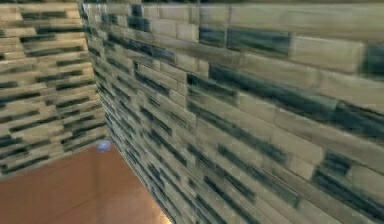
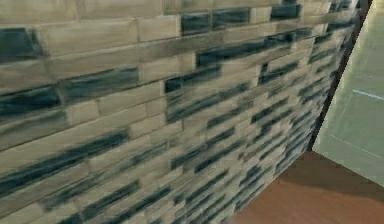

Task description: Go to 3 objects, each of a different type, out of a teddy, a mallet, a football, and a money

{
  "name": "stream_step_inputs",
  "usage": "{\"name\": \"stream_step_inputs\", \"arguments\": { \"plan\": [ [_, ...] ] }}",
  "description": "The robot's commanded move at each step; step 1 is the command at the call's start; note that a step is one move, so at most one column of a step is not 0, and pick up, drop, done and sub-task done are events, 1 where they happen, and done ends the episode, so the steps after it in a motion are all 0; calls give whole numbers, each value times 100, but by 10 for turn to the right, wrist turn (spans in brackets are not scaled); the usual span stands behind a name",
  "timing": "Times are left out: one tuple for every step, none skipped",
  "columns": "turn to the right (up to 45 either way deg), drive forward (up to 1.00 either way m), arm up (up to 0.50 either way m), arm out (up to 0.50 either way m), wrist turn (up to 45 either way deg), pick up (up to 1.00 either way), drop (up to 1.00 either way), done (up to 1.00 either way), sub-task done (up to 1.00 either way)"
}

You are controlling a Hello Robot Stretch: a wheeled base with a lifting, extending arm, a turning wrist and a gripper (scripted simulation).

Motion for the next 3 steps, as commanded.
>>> {"name": "stream_step_inputs", "arguments": {
  "plan": [
    [0,5,0,0,0,0,0,0,0],
    [-450,0,0,0,0,0,0,0,0],
    [-390,0,0,0,0,0,0,0,0]
  ]
}}
